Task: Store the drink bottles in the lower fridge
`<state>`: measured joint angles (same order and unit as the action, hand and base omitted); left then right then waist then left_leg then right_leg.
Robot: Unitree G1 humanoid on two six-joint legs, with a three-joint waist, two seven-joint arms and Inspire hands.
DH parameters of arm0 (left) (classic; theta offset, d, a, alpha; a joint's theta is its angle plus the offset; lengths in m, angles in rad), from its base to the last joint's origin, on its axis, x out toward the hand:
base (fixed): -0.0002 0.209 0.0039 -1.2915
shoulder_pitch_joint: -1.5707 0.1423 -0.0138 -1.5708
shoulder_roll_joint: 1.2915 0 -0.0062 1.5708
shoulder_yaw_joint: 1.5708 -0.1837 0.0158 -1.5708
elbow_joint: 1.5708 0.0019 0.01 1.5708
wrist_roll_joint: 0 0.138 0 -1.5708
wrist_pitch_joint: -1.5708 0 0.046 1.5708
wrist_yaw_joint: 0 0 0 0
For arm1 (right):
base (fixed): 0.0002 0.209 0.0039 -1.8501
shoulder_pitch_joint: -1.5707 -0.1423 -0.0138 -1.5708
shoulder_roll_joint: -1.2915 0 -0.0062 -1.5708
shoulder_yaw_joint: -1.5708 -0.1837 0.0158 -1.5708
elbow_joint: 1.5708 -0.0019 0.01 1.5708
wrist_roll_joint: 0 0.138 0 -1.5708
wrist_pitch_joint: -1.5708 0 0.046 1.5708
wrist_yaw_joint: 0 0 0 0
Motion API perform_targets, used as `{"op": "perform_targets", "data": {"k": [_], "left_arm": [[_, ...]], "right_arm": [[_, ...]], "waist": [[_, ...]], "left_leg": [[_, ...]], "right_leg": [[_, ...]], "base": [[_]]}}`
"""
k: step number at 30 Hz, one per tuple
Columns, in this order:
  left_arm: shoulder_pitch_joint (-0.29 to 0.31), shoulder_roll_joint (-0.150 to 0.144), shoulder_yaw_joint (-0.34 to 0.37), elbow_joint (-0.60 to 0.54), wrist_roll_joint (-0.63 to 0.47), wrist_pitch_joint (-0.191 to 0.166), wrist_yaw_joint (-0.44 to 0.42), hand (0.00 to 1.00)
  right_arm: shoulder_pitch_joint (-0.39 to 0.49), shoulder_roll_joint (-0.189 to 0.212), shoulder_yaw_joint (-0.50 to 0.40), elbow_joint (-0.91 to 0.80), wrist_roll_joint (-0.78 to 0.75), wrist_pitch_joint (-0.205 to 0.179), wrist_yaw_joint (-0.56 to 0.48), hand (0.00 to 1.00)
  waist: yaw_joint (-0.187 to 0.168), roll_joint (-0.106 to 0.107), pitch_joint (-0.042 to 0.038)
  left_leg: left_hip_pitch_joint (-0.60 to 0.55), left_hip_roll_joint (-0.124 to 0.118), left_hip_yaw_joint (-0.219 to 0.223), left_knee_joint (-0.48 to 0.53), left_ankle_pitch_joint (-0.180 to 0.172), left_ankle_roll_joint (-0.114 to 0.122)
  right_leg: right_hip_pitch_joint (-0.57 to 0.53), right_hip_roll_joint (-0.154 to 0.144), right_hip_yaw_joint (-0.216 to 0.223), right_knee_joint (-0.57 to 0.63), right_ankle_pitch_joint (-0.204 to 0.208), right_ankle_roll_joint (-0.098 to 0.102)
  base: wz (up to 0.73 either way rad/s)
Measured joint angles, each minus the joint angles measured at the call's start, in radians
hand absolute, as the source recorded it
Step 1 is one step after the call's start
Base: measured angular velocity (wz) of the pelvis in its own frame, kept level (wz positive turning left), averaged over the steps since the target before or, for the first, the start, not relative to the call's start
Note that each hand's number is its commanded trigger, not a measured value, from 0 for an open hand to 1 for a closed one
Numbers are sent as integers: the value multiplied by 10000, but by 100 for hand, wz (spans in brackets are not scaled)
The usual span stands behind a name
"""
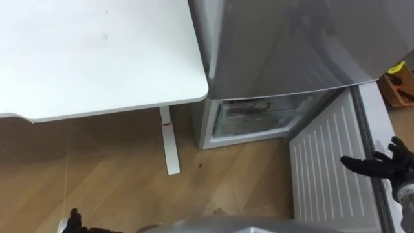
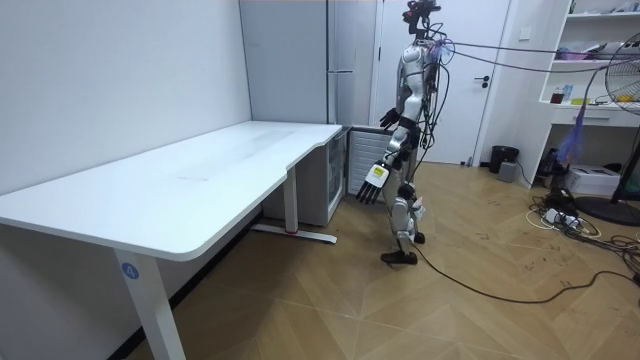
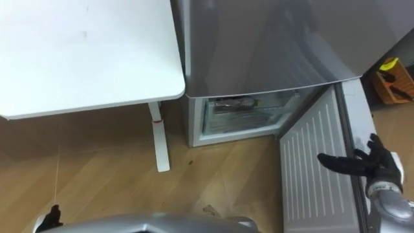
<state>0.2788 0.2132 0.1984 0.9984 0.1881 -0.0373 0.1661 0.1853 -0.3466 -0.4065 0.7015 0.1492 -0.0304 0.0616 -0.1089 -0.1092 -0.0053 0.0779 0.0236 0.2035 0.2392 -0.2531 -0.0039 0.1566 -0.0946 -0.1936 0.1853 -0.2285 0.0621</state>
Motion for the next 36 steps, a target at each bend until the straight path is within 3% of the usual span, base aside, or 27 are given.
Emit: {"op": "perform_targets", "data": {"k": [8,13,18,24,25,32,36], "left_arm": [[33,-14,350,-354,706,-126,0,0],[92,-15,371,-354,892,-153,3,0],[141,-15,565,-291,881,-146,-4,0],[186,11,980,-44,896,-114,5,0],[203,10,1023,11,902,-60,4,0],[272,18,1126,84,1182,152,0,0],[133,37,912,128,1178,149,-5,0]], "right_arm": [[-4,-237,-1067,0,-3,-377,-782,0],[17,-235,-1503,95,289,-374,-1131,0],[45,-236,-1837,805,929,-329,-1395,0],[296,-236,-1893,1634,1650,-303,-1351,0],[349,-238,-1919,1903,1866,-249,-1340,0],[351,-237,-1985,3200,2219,137,-1105,0],[310,-237,-1591,3271,2761,157,-885,0]], "waist": [[-261,2,0],[-506,-182,-76],[-506,-327,-80],[-466,-292,-79],[-448,-278,-76],[-442,-218,-35],[-369,-59,-22]], "left_leg": [[26,-1,167,-110,8,-8],[11,-1,218,-106,11,-2],[22,12,307,-167,8,-2],[-15,40,334,-44,-30,45],[11,39,370,-40,-43,62],[4,51,548,-10,-95,126],[-55,109,751,136,-162,167]], "right_leg": [[-79,5,207,0,0,0],[-190,3,279,21,0,0],[-190,3,302,25,5,1],[-134,10,349,38,93,22],[-161,13,528,37,99,30],[-330,-25,530,232,102,36],[-586,-93,149,679,107,44]], "base": [[-6],[-7],[-6],[-1],[-5],[-9],[-20]]}}
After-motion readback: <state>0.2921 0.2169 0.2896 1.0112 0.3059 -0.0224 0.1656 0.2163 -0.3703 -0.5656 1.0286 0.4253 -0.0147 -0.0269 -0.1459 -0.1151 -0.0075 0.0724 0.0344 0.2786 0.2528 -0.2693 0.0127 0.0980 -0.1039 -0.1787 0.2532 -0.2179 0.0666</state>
